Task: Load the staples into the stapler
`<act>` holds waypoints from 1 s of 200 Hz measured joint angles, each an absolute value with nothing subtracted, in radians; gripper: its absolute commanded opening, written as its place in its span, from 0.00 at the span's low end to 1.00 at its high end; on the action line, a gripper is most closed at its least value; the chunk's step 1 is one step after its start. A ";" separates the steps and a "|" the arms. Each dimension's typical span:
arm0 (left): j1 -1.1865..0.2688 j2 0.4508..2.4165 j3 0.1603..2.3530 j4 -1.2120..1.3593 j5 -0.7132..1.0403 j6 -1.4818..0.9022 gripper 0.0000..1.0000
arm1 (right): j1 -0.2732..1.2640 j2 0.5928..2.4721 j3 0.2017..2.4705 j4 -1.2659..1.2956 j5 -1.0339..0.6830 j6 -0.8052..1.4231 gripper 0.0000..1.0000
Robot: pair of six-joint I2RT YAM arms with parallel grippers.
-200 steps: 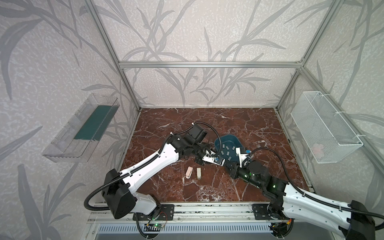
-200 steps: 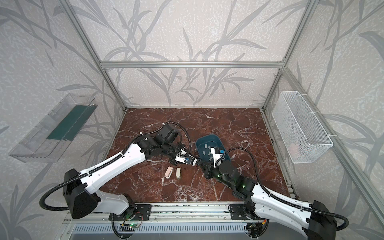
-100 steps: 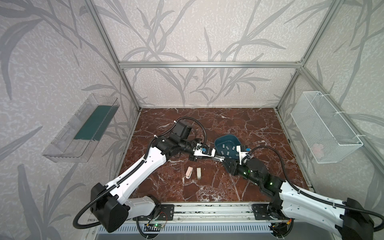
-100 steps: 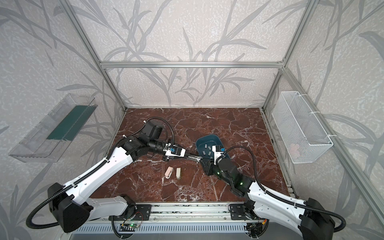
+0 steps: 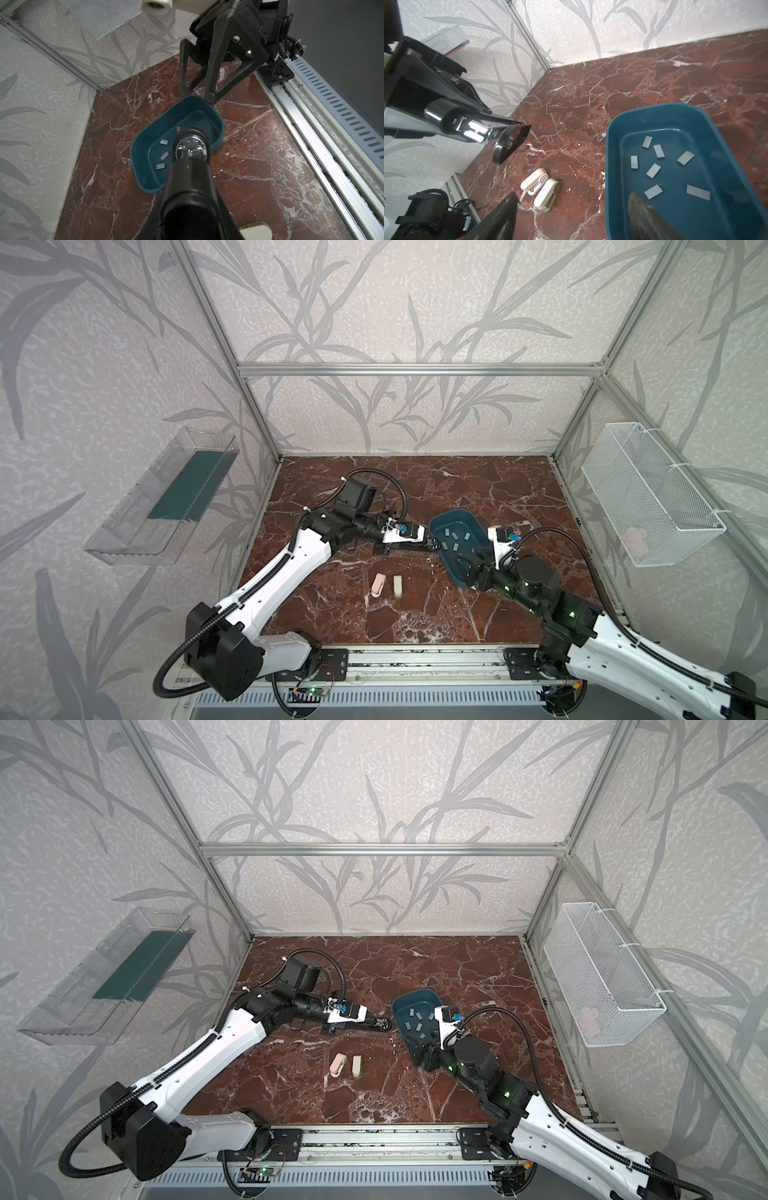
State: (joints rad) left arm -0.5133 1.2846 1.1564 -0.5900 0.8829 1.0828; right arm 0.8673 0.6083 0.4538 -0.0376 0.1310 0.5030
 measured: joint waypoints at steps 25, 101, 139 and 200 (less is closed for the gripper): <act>-0.504 1.285 1.156 -0.590 0.880 1.100 0.00 | 0.867 0.593 0.499 -0.052 0.056 0.357 0.91; -0.504 1.285 1.156 -0.590 0.881 1.125 0.00 | 0.867 0.878 0.844 -0.103 -0.207 -0.176 0.64; -0.504 1.290 1.156 -0.604 0.899 1.135 0.00 | 0.867 0.903 0.807 -0.101 -0.319 -0.290 0.61; -0.511 1.306 1.156 -0.622 0.939 1.156 0.00 | 0.867 0.984 0.805 -0.054 -0.361 -0.327 0.61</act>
